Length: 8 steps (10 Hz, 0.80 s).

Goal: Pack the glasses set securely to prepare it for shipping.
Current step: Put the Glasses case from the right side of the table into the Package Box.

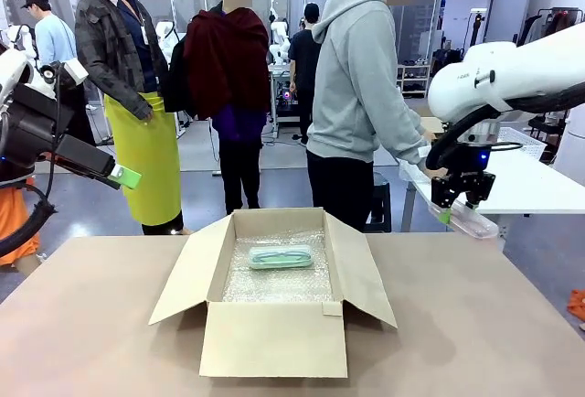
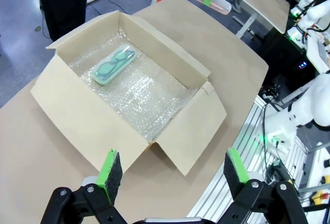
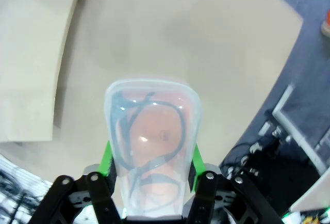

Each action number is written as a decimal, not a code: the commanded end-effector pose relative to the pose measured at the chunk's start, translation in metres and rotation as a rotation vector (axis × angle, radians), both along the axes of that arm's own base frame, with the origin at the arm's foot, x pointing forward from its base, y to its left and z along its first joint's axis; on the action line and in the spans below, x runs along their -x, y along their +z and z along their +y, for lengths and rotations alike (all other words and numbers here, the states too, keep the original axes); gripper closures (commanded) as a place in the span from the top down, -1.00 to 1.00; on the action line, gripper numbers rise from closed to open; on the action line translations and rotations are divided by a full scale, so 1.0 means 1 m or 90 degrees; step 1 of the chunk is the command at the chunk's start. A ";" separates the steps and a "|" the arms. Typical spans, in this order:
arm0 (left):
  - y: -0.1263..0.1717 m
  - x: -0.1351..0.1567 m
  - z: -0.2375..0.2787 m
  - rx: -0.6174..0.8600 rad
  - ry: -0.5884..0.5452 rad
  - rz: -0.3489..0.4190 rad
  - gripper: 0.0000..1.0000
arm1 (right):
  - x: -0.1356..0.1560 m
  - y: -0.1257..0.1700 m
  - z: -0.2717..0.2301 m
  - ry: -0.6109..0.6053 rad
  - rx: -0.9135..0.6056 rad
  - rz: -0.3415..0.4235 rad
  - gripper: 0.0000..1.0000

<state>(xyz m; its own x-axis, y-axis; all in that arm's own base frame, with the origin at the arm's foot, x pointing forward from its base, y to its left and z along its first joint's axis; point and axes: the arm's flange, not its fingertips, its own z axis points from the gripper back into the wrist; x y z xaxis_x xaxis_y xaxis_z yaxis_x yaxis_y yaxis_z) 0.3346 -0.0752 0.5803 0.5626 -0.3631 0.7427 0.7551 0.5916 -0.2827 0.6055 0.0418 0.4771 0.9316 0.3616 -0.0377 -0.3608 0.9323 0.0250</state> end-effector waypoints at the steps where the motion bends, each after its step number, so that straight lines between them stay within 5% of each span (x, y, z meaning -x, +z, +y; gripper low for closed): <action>1: 0.001 0.001 0.000 0.011 -0.007 0.002 1.00 | 0.017 0.024 0.043 0.222 0.030 -0.023 -0.43; 3: 0.001 0.001 0.000 0.011 -0.007 0.002 1.00 | 0.033 0.035 0.084 0.471 0.034 -0.032 -0.43; 8: 0.001 0.001 0.000 0.011 -0.007 0.002 1.00 | 0.042 0.037 0.227 0.672 0.044 -0.042 -0.43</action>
<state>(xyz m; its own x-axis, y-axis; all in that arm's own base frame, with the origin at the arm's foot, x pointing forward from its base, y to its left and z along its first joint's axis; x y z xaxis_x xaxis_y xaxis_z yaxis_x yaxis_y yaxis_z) 0.3346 -0.0755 0.5804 0.5624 -0.3639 0.7425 0.7552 0.5918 -0.2820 0.5550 0.2497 0.5149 0.1762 0.9840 -0.0266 -0.9840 0.1753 -0.0309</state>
